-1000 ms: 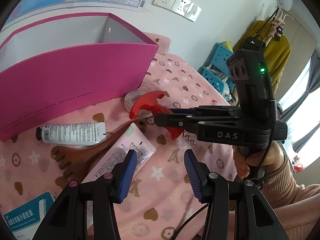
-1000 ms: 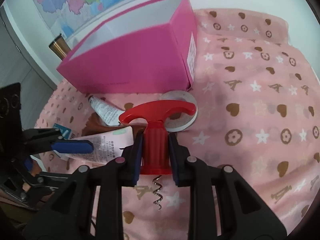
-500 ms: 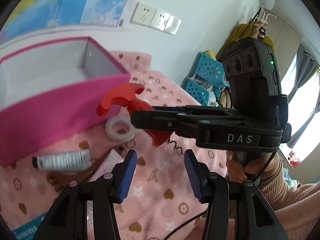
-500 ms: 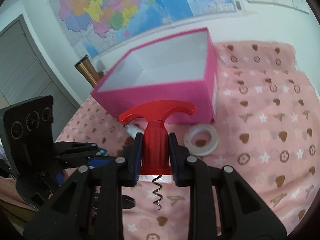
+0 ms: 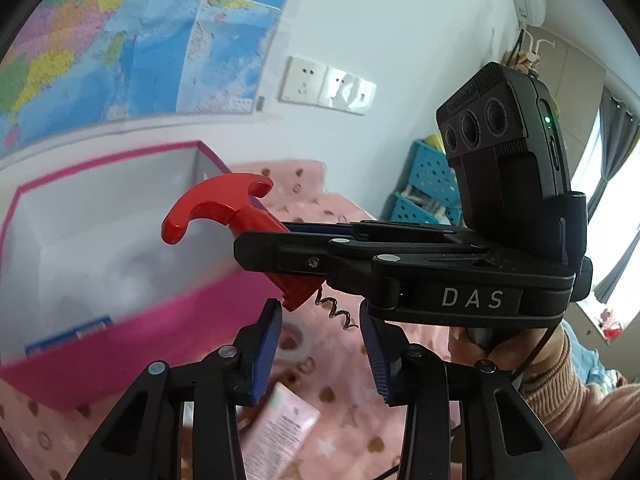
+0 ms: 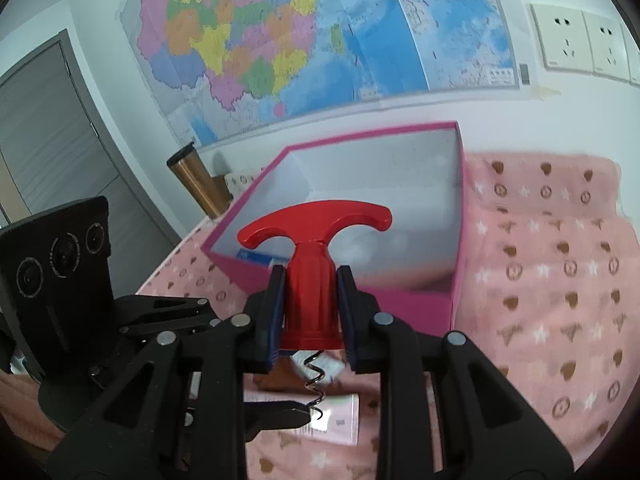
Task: Organize rigid objects
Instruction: 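Carry the red corkscrew into the magenta box and open the right gripper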
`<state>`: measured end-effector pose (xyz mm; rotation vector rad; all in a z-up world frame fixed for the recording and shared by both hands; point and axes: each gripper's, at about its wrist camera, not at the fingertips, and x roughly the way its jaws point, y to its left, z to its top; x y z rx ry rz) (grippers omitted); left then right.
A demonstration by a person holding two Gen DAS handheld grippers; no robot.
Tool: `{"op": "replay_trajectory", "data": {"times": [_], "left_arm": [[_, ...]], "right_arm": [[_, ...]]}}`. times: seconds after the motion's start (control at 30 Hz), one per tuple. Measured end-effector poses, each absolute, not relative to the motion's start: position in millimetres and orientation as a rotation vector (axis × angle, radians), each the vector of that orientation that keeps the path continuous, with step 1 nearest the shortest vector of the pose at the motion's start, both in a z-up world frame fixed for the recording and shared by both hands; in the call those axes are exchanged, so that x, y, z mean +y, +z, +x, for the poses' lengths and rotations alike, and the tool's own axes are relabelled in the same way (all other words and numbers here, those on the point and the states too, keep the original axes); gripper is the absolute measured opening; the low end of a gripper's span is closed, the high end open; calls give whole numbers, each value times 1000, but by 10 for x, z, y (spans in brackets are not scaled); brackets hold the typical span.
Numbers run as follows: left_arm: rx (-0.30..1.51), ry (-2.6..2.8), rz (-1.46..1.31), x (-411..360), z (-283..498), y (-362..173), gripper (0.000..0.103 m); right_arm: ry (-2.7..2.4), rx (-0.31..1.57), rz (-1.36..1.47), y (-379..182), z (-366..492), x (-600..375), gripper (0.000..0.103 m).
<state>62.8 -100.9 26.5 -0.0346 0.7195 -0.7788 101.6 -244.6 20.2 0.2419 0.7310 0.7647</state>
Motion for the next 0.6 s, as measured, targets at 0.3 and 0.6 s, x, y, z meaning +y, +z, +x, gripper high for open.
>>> {"op": "replay_trajectory", "data": {"times": [0.3, 0.6], "left_arm": [[731, -725, -26, -958, 1096, 341, 39], [775, -667, 5, -1057, 1485, 241, 38]], "right_arm": [[707, 738, 248, 252, 1451, -2367, 27], [640, 814, 274, 38, 1870, -2314, 27]]}}
